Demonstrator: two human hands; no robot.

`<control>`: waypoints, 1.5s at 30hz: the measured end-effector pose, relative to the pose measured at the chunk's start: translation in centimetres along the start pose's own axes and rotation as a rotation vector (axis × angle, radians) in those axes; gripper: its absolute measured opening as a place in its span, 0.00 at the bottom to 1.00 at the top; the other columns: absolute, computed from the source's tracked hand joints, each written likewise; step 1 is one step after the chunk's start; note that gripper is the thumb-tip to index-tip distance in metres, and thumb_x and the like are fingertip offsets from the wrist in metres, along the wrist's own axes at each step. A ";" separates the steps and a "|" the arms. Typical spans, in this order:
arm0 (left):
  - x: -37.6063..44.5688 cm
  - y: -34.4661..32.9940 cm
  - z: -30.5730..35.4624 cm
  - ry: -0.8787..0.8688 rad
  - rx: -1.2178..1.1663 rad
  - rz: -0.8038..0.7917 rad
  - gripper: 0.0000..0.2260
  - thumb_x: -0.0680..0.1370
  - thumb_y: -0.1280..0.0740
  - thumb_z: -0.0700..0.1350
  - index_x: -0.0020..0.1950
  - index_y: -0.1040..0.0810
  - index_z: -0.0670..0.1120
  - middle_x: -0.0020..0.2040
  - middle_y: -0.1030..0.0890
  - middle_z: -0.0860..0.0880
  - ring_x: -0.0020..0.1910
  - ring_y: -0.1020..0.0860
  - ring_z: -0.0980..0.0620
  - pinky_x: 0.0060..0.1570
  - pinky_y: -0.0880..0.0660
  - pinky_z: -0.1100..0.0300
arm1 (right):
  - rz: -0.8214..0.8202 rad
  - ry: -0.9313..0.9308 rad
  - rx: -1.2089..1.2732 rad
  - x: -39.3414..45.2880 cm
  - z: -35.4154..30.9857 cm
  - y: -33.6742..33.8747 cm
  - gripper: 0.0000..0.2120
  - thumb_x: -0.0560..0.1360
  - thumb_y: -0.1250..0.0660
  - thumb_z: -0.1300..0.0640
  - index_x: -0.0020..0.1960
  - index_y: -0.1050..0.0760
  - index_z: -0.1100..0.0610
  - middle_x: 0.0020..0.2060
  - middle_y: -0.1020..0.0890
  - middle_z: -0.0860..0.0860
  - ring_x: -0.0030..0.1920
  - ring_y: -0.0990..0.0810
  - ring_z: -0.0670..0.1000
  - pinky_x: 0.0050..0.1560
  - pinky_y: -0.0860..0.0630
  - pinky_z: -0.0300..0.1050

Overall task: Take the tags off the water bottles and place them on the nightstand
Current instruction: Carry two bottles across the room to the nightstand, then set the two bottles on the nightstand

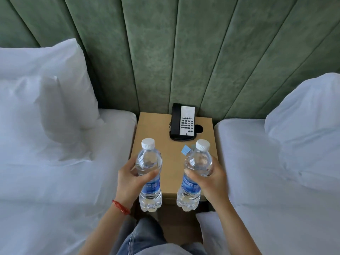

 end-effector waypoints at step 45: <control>19.6 -1.3 -18.4 0.335 0.386 0.003 0.29 0.61 0.21 0.40 0.58 0.30 0.50 0.46 0.25 0.63 0.44 0.26 0.72 0.38 0.32 0.80 | -0.096 -0.277 -0.120 18.0 17.2 -12.6 0.36 0.57 0.20 0.61 0.58 0.36 0.50 0.54 0.25 0.48 0.55 0.25 0.50 0.55 0.29 0.39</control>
Point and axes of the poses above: each hand's wrist, its own x-axis towards the middle knuckle, its own y-axis out of the back of the hand, z = x × y, the point moved 6 cm from there along x, towards the middle knuckle
